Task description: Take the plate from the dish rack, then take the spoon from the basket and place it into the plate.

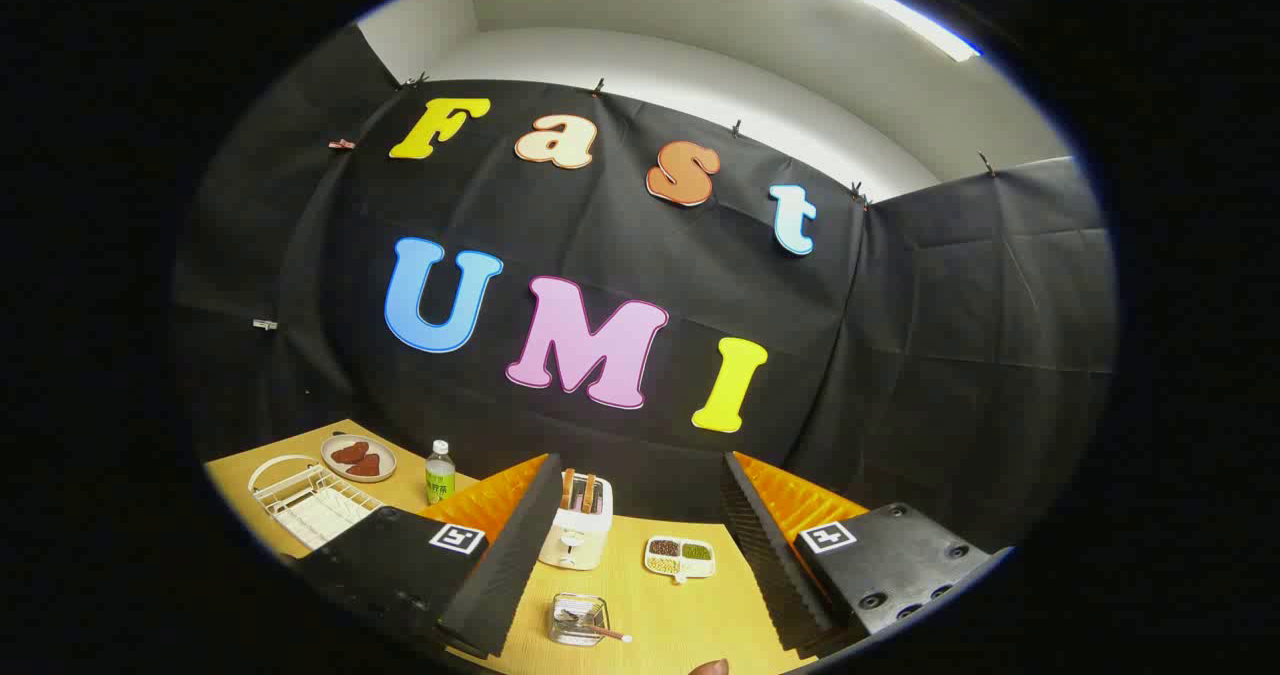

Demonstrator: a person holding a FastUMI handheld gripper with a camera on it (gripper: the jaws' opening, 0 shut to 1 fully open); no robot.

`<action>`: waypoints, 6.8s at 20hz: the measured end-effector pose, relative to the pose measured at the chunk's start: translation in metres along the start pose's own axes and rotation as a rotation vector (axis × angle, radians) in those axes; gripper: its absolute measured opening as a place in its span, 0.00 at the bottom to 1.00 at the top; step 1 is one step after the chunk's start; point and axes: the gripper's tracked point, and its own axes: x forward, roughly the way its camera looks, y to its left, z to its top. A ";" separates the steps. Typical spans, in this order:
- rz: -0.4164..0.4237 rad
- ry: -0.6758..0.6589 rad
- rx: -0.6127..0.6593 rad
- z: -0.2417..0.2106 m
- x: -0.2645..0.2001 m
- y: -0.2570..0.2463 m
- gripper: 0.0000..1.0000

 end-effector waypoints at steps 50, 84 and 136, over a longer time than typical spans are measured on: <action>0.220 0.845 0.150 -0.240 0.069 0.225 0.89; 0.317 0.742 0.328 -0.159 0.040 0.164 0.28; 0.327 0.598 0.319 -0.220 -0.039 0.026 0.93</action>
